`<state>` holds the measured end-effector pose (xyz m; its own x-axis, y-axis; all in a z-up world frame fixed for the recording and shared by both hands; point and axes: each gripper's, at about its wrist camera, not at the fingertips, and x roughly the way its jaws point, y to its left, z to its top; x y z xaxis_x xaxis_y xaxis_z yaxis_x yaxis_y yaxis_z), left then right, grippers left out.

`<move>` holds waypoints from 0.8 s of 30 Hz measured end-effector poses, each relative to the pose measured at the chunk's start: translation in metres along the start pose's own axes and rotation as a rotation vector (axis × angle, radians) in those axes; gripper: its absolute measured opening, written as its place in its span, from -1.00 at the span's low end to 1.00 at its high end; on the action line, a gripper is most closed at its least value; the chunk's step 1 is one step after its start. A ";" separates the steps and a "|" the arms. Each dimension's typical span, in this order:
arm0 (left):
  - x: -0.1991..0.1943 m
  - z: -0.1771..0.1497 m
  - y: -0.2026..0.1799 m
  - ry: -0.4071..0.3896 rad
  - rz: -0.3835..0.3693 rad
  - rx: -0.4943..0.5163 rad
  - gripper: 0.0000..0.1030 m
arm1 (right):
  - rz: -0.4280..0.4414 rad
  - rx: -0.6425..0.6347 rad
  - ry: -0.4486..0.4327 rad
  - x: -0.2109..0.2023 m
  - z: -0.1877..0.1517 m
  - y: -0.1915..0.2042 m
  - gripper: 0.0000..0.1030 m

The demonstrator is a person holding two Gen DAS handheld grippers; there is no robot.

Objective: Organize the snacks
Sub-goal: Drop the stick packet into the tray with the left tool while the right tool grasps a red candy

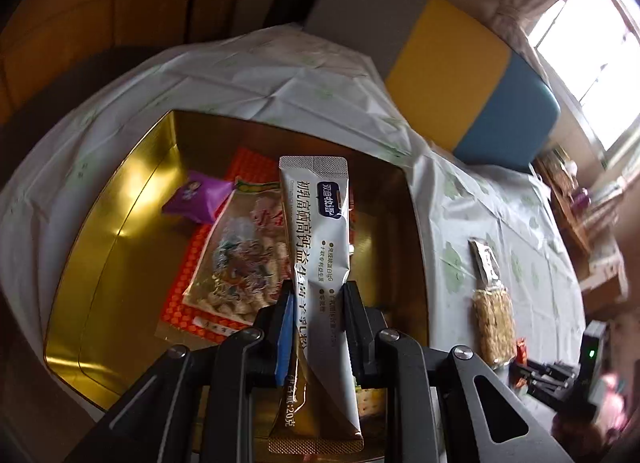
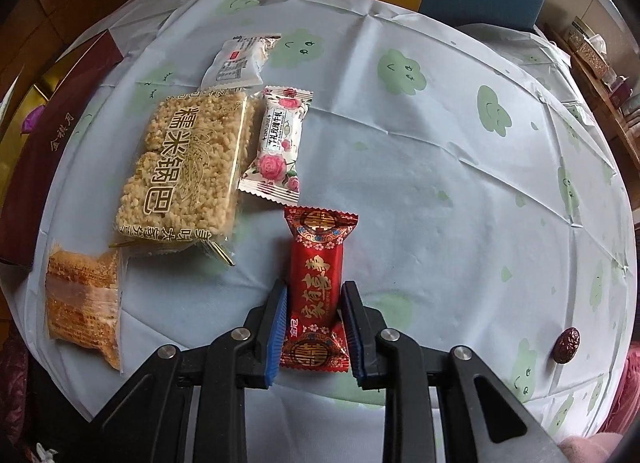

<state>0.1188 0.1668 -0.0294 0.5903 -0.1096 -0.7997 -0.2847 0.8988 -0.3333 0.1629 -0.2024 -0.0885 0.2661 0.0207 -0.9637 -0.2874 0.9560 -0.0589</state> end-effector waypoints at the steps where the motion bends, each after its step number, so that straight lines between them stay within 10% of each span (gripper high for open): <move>1: 0.003 0.001 0.002 0.009 -0.012 -0.016 -0.55 | -0.004 -0.005 -0.001 -0.001 0.000 0.001 -0.49; 24: 0.045 -0.001 -0.057 0.033 0.064 0.184 -0.45 | -0.032 -0.051 -0.011 0.000 -0.001 0.005 -0.48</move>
<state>0.1611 0.1100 -0.0464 0.5495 -0.0603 -0.8333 -0.1767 0.9664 -0.1865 0.1607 -0.1980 -0.0895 0.2861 -0.0060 -0.9582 -0.3251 0.9401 -0.1029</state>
